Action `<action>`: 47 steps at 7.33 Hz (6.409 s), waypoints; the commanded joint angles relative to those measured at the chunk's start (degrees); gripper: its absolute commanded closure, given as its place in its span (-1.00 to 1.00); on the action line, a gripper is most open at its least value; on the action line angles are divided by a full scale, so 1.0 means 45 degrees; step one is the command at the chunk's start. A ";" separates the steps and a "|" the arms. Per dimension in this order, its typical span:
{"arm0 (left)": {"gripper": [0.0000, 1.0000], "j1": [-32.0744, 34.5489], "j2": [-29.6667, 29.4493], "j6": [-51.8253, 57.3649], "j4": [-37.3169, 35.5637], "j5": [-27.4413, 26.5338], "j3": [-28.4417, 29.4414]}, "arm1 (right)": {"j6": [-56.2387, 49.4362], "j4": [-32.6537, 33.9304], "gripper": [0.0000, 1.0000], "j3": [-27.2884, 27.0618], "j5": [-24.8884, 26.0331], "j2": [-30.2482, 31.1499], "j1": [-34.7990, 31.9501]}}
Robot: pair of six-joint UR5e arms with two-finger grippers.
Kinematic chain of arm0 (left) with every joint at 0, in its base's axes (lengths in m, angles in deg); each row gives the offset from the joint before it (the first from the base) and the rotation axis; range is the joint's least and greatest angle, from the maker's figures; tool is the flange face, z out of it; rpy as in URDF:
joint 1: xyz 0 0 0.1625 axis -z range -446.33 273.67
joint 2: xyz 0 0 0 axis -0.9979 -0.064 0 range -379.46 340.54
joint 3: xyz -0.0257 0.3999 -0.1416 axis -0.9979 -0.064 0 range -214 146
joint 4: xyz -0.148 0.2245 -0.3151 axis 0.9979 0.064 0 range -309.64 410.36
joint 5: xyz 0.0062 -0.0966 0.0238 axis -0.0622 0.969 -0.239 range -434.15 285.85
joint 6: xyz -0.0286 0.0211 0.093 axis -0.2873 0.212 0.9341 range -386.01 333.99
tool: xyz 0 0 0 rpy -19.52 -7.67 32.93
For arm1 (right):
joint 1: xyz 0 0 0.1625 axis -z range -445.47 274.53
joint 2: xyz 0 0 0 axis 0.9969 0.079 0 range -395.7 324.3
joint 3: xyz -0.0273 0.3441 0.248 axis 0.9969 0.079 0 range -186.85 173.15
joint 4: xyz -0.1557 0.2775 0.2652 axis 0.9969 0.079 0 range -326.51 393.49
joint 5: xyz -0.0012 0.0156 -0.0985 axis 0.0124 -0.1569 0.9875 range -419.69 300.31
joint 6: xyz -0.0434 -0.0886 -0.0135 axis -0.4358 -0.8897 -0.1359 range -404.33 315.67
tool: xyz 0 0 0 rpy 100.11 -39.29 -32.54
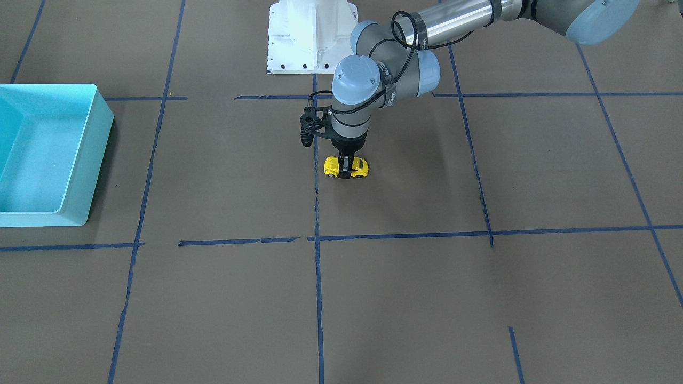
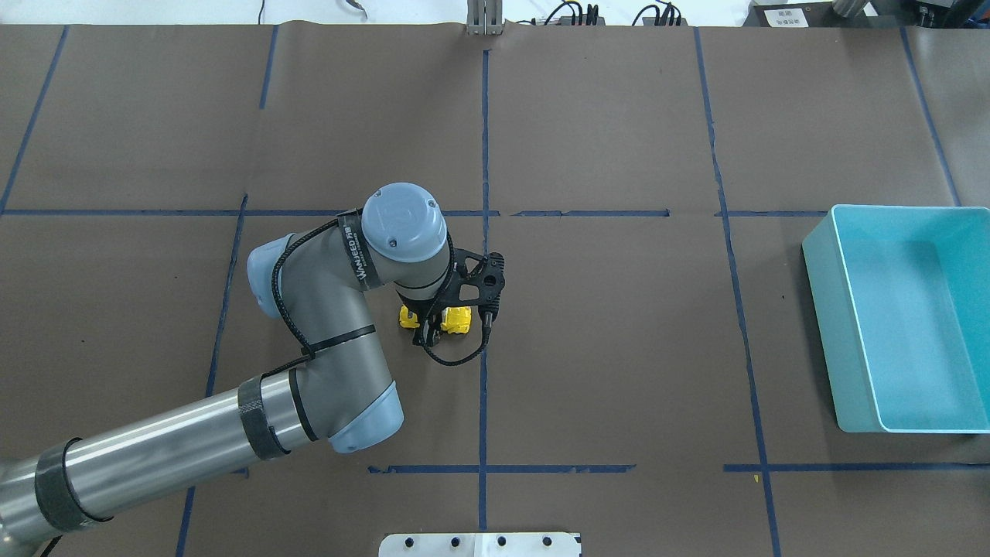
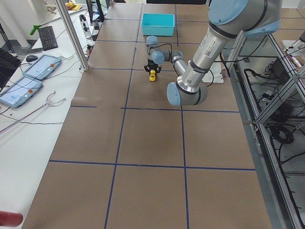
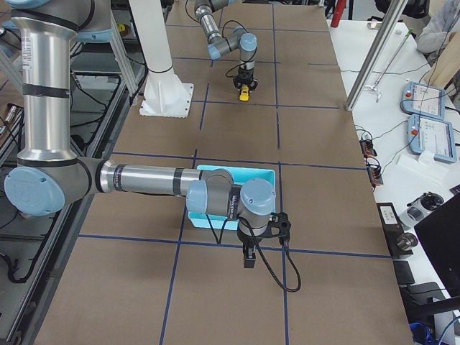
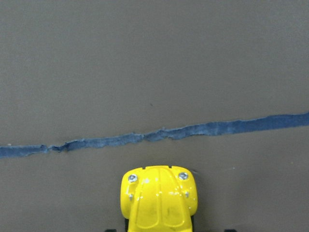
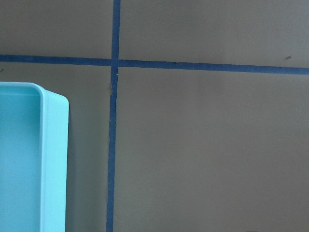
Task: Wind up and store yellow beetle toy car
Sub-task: 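Drag the held car along the table toward the left arm to wind it, then open the left gripper to release the car and raise the left arm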
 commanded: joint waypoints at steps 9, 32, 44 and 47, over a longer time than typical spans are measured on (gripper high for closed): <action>0.97 0.0411 0.1105 -0.0179 0.3318 0.0130 -0.0697 | 0.0000 0.0000 -1.00 0.0000 0.0000 0.0018 -0.0004; 0.95 0.1639 0.3466 -0.0707 0.7009 0.2724 -0.0481 | -0.0020 0.0000 -1.00 0.0000 0.0000 0.0038 0.0016; -1.00 0.3924 0.6867 0.0328 0.9882 0.5265 -0.0481 | -0.0020 0.0000 -1.00 0.0000 0.0000 0.0057 -0.0004; -1.00 0.4296 0.6887 0.0232 0.9863 0.5325 -0.0520 | -0.0020 0.0000 -1.00 0.0000 0.0000 0.0057 -0.0004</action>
